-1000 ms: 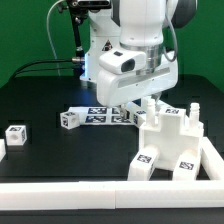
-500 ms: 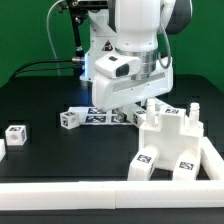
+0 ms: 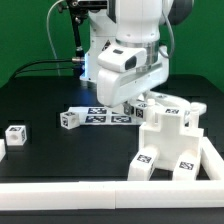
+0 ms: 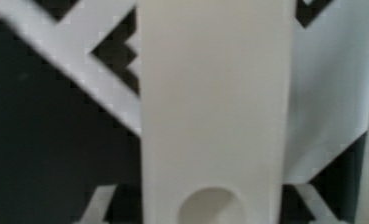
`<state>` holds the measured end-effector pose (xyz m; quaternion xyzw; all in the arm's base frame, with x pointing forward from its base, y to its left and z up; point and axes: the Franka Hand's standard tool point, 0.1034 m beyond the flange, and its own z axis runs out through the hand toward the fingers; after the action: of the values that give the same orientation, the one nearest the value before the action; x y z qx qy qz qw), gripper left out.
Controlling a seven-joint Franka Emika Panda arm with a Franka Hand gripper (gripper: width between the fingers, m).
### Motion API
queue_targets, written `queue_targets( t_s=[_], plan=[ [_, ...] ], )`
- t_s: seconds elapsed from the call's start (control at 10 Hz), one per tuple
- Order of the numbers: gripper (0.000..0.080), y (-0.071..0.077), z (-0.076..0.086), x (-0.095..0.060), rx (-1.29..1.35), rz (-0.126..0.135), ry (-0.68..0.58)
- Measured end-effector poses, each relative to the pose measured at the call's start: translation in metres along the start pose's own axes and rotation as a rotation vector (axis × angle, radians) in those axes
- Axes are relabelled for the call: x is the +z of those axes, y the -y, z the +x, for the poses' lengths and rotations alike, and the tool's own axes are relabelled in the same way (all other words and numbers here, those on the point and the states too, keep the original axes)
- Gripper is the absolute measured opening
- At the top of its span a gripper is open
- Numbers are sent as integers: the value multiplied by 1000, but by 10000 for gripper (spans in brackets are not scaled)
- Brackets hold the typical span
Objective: Assemble chair
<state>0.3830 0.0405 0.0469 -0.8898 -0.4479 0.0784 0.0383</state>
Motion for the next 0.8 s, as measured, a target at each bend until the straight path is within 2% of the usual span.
queue_targets(
  t_s=[0.2, 0.5, 0.6, 0.7, 0.8],
  plan=[
    [284, -15, -8, -21, -302, -5, -21],
    [284, -17, -13, -17, -456, -5, -10],
    [284, -35, -15, -15, -610, -9, -15],
    [284, -55, -10, -21, -708, -17, -19],
    [284, -77, -1, -35, -882, -16, -2]
  ],
)
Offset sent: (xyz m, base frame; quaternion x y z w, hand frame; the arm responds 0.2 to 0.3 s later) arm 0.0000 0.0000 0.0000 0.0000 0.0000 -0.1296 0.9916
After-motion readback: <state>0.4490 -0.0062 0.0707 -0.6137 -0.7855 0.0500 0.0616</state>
